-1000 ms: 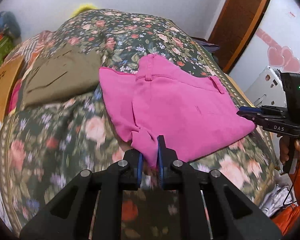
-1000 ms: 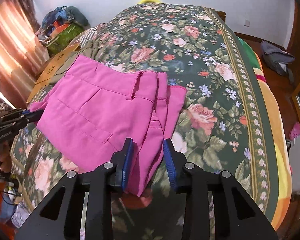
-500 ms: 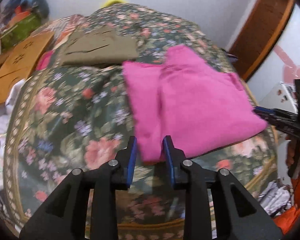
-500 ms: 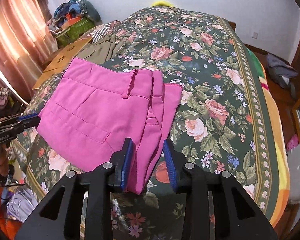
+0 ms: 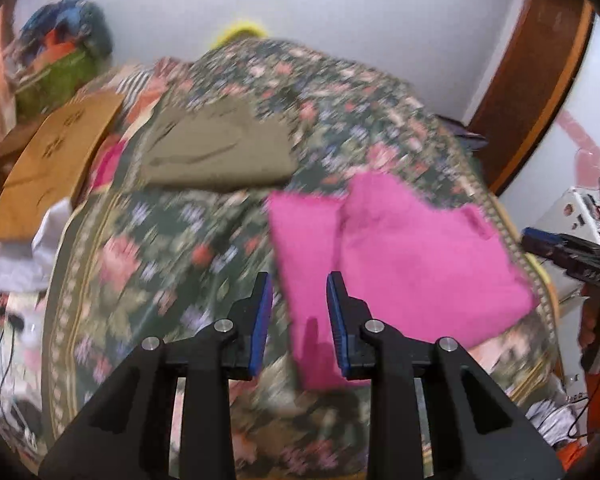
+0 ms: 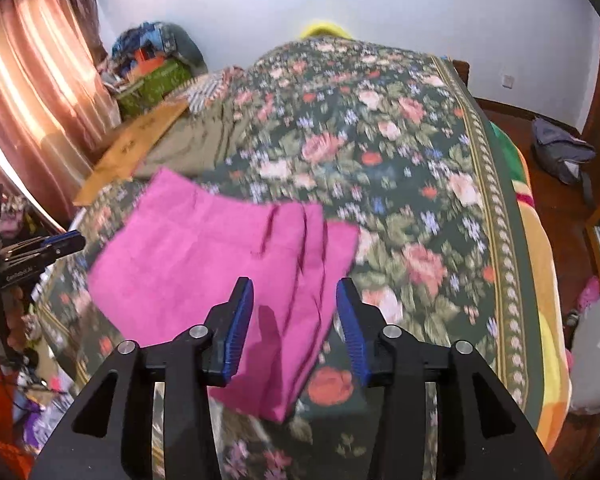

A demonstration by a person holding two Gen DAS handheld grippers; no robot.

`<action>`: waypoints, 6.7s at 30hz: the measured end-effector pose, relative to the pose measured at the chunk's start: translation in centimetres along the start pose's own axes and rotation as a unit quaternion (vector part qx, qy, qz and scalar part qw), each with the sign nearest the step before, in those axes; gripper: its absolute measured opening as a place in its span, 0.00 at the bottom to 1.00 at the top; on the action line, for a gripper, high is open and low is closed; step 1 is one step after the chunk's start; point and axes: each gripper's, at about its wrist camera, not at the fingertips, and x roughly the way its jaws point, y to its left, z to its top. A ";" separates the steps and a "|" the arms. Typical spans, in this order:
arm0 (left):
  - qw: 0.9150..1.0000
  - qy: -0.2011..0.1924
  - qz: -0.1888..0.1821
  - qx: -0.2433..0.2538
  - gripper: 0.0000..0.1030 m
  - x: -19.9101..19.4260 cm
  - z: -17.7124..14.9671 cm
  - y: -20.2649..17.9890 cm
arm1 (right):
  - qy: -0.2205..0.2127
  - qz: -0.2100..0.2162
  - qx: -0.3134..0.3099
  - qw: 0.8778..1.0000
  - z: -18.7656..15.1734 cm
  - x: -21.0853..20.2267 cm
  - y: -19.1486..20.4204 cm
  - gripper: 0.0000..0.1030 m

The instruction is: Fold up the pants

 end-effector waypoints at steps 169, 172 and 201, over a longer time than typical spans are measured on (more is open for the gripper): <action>0.985 -0.143 0.084 -0.043 0.51 -1.4 14.0 9.5 | -0.106 0.066 -0.150 0.981 17.9 5.4 13.2 0.32; 0.981 -0.173 0.078 -0.034 0.52 -5.2 13.1 7.0 | -0.141 0.073 -0.153 0.975 16.8 1.5 14.1 0.32; 0.930 -0.351 0.107 0.008 0.99 -22.7 1.1 -4.5 | -0.337 0.077 -0.143 0.927 5.9 -14.8 18.2 1.00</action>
